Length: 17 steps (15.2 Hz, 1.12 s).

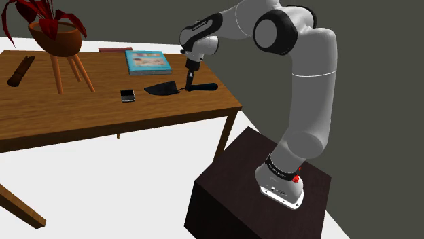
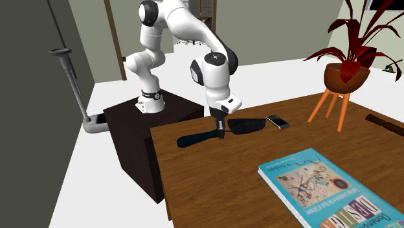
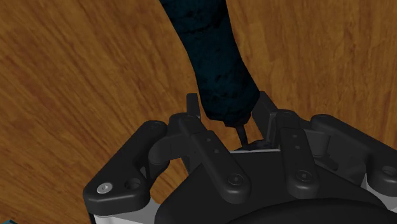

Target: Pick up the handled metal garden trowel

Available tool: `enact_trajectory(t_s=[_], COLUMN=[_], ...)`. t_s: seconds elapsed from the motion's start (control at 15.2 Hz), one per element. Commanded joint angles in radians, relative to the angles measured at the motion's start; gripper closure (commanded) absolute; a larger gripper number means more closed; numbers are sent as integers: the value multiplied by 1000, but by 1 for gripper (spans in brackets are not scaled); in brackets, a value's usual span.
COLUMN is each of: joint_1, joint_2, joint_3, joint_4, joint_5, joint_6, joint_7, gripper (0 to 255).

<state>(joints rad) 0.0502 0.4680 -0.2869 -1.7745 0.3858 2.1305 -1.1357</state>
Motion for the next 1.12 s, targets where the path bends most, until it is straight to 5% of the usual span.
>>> enact_trajectory(t_s=[0.0, 1.06], joint_1=[1, 9], joint_2=[-6, -93], joint_3=[-2, -22], joint_4=[4, 72], joint_5=[-4, -51], joint_6=[-10, -155], joint_7=[4, 55], gripper=[255, 255])
